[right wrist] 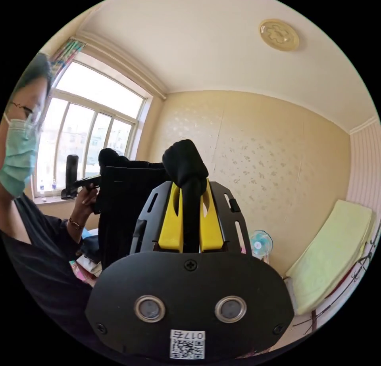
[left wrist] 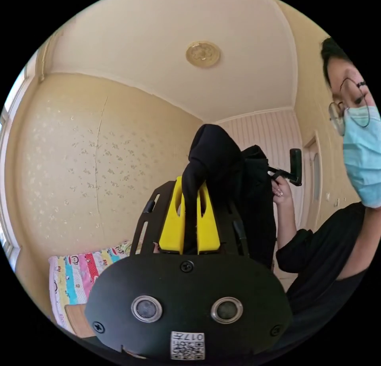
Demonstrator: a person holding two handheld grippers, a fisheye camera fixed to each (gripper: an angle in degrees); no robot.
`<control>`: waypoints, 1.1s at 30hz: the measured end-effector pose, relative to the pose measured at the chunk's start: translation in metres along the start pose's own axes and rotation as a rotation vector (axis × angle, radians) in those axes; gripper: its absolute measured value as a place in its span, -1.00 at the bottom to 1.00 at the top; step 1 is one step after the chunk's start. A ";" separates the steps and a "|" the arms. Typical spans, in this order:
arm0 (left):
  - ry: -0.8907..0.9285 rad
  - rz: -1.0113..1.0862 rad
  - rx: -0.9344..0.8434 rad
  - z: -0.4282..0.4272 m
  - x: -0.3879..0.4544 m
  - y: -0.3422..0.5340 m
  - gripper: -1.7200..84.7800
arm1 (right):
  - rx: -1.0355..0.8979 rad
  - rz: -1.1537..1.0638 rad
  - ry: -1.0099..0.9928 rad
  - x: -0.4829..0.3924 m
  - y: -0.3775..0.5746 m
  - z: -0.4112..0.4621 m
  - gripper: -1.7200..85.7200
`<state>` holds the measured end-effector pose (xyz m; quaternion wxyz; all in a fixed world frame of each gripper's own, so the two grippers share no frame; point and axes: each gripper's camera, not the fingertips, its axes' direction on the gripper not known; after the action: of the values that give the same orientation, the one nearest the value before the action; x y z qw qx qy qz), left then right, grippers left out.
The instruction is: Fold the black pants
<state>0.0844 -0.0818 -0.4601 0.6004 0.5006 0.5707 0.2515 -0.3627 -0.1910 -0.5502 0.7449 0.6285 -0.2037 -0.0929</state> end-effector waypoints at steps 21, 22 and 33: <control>-0.122 -0.706 -1.237 0.116 -0.406 0.488 -0.76 | -1.300 0.476 0.006 0.233 0.506 0.272 -0.81; -0.095 -0.736 -1.304 0.101 -0.397 0.524 -0.76 | -1.373 0.541 -0.014 0.235 0.542 0.251 -0.82; 0.017 -0.839 -1.652 0.011 -0.386 0.658 -0.73 | -1.619 0.805 -0.064 0.293 0.635 0.088 -0.84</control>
<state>0.1859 -0.1777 0.2897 0.8043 -0.3358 0.3492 0.3442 -0.2109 -0.2630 0.1347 0.9293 -0.2096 -0.3011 0.0424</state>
